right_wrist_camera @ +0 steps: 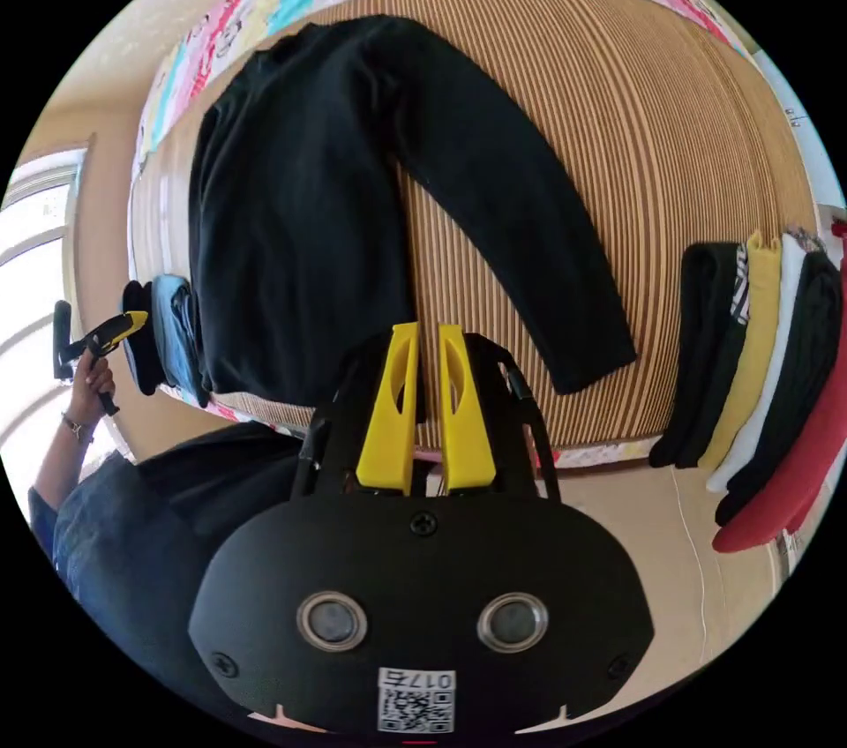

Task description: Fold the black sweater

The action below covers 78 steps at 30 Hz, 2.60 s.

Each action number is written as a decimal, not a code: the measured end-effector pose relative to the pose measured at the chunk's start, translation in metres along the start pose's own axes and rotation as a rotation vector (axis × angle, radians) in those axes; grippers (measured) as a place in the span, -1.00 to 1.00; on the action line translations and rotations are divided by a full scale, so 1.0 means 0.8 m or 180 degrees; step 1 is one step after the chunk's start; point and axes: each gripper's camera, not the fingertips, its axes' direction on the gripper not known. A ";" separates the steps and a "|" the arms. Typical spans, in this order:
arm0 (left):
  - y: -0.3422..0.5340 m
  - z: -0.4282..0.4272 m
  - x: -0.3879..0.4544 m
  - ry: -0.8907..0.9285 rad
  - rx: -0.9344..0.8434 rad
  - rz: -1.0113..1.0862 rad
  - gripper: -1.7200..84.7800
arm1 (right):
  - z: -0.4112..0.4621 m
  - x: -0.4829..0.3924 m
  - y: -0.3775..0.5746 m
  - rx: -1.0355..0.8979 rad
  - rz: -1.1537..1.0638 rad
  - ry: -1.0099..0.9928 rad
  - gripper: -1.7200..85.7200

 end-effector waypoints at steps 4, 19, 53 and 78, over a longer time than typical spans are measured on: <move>0.005 -0.005 -0.023 0.0037 -0.0211 -0.0072 -0.82 | 0.069 0.091 0.050 -0.0524 0.0552 -0.0276 -0.91; -0.026 -0.102 0.092 -0.0244 -0.0315 0.0668 -0.83 | -0.005 -0.037 -0.080 0.0249 -0.1023 0.0041 -0.92; -0.070 -0.057 -0.101 -0.0684 0.0039 -0.0738 -0.77 | 0.011 0.163 0.047 -0.0700 -0.0694 0.1039 -0.95; 0.010 -0.083 -0.103 -0.0098 0.0694 -0.0139 -0.76 | -0.093 0.260 0.150 -0.0231 -0.0223 0.0524 -0.91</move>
